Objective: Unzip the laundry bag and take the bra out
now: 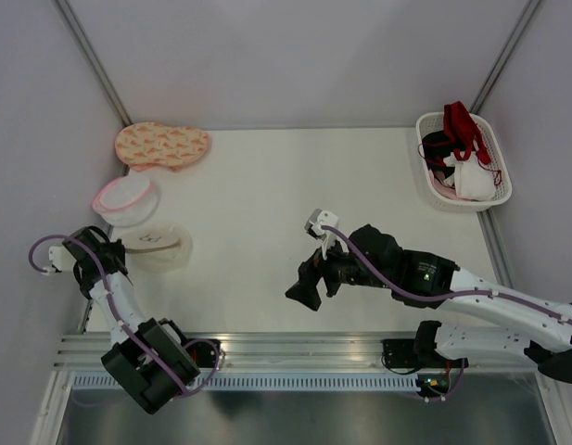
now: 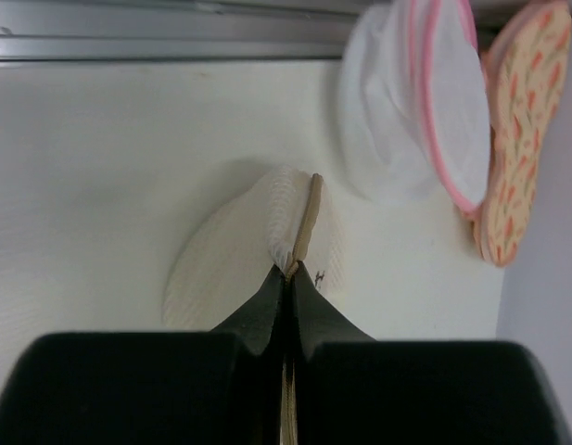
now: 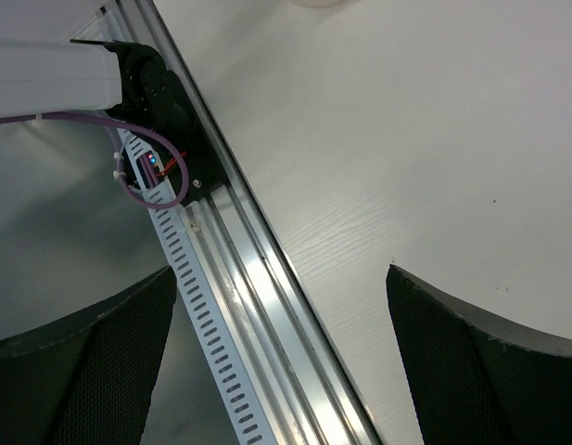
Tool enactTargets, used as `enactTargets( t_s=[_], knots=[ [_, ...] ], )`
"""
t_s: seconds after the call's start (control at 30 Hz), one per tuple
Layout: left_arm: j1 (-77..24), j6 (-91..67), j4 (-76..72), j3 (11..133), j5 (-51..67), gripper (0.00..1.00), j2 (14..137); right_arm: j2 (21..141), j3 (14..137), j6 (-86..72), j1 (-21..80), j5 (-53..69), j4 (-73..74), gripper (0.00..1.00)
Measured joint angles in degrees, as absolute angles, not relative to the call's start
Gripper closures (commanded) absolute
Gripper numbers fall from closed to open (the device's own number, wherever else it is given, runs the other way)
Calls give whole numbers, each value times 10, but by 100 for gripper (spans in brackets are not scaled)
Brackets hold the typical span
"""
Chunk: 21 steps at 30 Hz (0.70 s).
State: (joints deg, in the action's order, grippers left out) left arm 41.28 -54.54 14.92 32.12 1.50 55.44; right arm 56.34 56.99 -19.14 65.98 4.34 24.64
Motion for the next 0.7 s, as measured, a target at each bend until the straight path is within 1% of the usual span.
enactTargets(
  t_s=[0.2,0.33,0.53,0.7],
  knots=[
    [442,-583,193,332,-90,98,568,599,585,-181,653,67,266,2],
    [447,-625,184,329,-136,98,587,617,608,-175,650,81,282,2],
    [448,-680,74,275,-162,98,600,641,637,-170,646,96,296,2],
    [448,-694,13,283,-172,98,658,657,646,-171,646,106,305,2]
  ],
)
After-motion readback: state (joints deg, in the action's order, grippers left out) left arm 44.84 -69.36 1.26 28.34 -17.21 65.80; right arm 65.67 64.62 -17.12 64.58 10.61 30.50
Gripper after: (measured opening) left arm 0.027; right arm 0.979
